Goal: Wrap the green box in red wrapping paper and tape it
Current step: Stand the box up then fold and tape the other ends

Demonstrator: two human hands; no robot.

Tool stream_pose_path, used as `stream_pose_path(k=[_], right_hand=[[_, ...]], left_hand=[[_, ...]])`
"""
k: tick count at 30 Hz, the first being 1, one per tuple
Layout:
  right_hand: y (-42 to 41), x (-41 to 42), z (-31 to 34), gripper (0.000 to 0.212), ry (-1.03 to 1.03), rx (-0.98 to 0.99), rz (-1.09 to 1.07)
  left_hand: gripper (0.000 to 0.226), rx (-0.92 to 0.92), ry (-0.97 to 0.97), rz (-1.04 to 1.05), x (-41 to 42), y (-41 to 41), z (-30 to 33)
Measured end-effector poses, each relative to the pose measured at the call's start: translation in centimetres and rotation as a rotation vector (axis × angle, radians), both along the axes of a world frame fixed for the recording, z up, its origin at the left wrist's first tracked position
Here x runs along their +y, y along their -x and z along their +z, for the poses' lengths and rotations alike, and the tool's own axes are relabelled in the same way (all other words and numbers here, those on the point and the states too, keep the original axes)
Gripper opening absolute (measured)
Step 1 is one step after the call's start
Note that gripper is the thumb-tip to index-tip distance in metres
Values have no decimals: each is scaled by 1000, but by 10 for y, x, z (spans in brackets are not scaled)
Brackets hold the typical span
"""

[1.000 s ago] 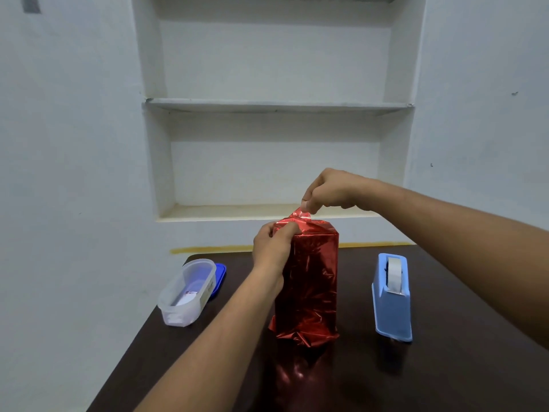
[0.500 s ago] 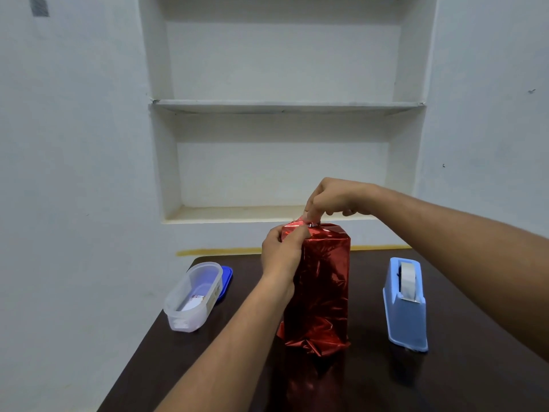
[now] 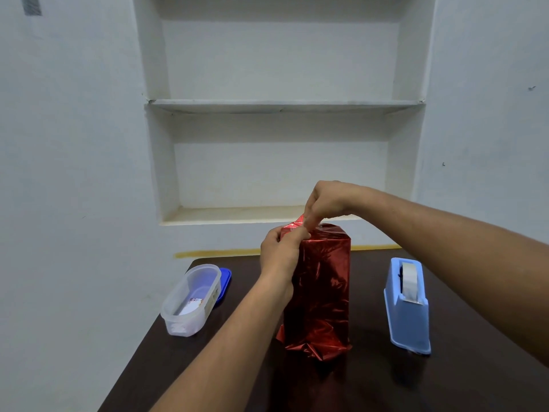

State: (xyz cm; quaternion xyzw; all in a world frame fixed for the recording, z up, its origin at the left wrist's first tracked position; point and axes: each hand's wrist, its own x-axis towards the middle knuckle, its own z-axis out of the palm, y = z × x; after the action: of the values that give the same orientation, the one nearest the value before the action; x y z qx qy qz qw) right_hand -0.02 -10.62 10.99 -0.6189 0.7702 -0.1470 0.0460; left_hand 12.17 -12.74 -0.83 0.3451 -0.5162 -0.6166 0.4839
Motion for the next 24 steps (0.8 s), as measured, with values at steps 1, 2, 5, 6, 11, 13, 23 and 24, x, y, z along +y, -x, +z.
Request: stream_pose_path(k=[1,2,5,6,11,13,23,24], right_hand=[[0,-2,1,16,-6,12,1],[0,-3,2,17,-13,23,2],[-1,-6,3,24,-33,62,-4],[-1,-7,3,26,-37,77,-5],[-3,-12,4,26,-55,145,-22],[-5,-11,5,28,-58,161,-35],[-5,-1,1,78,-66,149,-245],[-4,0,-1,75,-69,105,-261]], left_hand=[[50,-3,-18,-18,0,-1,2],[55,1,-40,-44,-2,-3,5],[62,4,-138,-110,-9,-9,17],[62,-5,-159,-105,-12,-10,20],[39,-195,-89,59,-25,-4,26],[30,-266,-25,122,-27,-4,26],[11,-282,56,206,-18,-8,26],[12,-276,56,205,-17,-8,26]])
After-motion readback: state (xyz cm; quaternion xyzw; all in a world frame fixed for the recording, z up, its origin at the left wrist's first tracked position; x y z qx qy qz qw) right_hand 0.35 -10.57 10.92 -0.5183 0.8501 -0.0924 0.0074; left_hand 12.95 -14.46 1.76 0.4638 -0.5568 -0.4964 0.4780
